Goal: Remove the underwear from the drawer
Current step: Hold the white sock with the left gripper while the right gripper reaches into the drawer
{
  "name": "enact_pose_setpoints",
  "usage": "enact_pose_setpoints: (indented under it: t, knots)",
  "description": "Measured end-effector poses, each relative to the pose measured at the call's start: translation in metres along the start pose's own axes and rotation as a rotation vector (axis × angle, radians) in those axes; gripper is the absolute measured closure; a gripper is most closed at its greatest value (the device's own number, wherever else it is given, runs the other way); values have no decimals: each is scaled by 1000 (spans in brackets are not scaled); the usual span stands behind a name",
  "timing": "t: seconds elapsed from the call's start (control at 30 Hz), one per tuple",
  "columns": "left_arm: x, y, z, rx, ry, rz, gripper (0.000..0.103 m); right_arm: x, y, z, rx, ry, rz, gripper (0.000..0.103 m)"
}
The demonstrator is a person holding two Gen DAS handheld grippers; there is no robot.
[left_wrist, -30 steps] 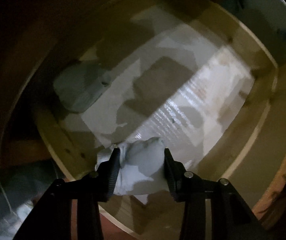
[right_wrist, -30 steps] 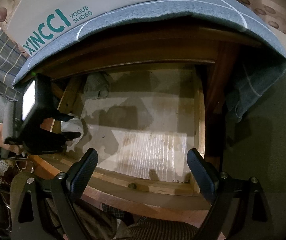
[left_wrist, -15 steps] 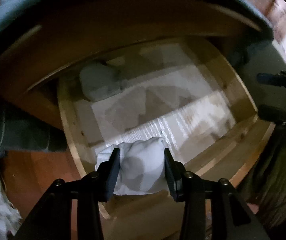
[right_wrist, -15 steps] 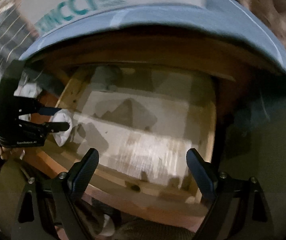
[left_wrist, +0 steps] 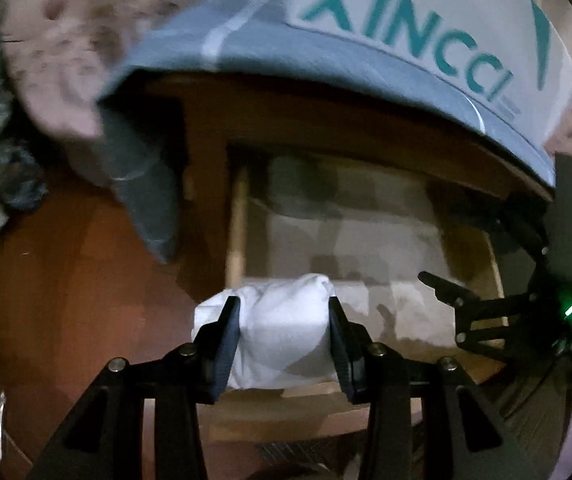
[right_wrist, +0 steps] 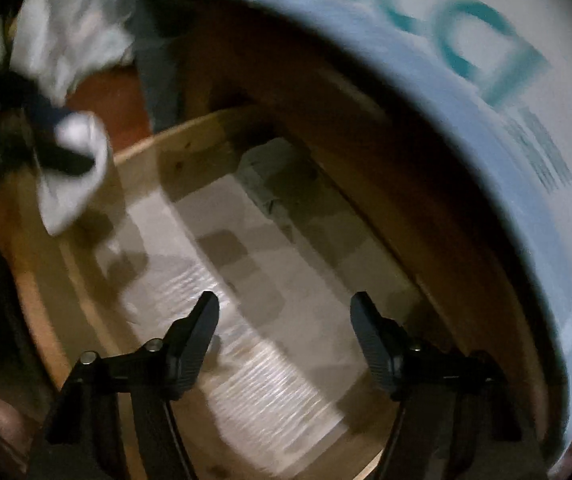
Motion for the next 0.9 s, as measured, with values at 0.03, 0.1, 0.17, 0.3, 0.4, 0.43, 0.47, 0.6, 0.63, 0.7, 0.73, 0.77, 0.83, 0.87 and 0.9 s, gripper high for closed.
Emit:
enact_pose_setpoints:
  t: [0.03, 0.1, 0.17, 0.3, 0.4, 0.43, 0.47, 0.6, 0.63, 0.7, 0.73, 0.77, 0.83, 0.87, 0.9]
  knots:
    - [-3, 1, -3, 11, -6, -16, 61, -5, -4, 6, -6, 20, -46, 45]
    - [-8, 2, -9, 24, -16, -46, 61, -10, -12, 14, -11, 16, -84, 46]
    - [-9, 4, -14, 43, -37, -52, 61, -15, -19, 22, -6, 50, -141, 46]
    - [-11, 6, -27, 81, -25, -60, 61, -30, -28, 39, -4, 130, -285, 48]
    - [-9, 8, -31, 94, -19, -45, 61, -45, -38, 58, -15, 163, -379, 50]
    - [-7, 9, -32, 103, -18, -35, 61, -49, -40, 64, -14, 165, -400, 51]
    - [-5, 9, -32, 111, -15, -26, 61, -52, -42, 69, -17, 165, -414, 51]
    - [2, 9, -37, 137, -13, 6, 61, -58, -54, 87, -11, 170, -434, 52]
    - [2, 9, -39, 143, -20, 5, 61, -59, -57, 91, -9, 169, -430, 52]
    - [-1, 9, -40, 147, -5, -10, 61, -56, -65, 98, -6, 158, -410, 52]
    - [-3, 9, -40, 148, 2, -20, 61, -55, -67, 100, -6, 158, -399, 52]
    - [-5, 9, -40, 148, 4, -33, 61, -52, -71, 103, -4, 157, -382, 52]
    - [-8, 9, -40, 148, 9, -51, 61, -48, -77, 110, -4, 140, -350, 52]
    - [-10, 9, -42, 152, 10, -62, 61, -47, -79, 113, -3, 140, -343, 53]
    - [-11, 9, -42, 156, 12, -67, 61, -46, -81, 116, 2, 146, -339, 53]
Point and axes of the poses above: each gripper's, at about its wrist camera, not at the fingertips, and z roughly the way its jaws point, x to its right, y to its underside, the point moved 3 cm from there along z, roughly the way its jaws point, and after that the axes turned 5 degrees about -y, right-handed, at the moved point
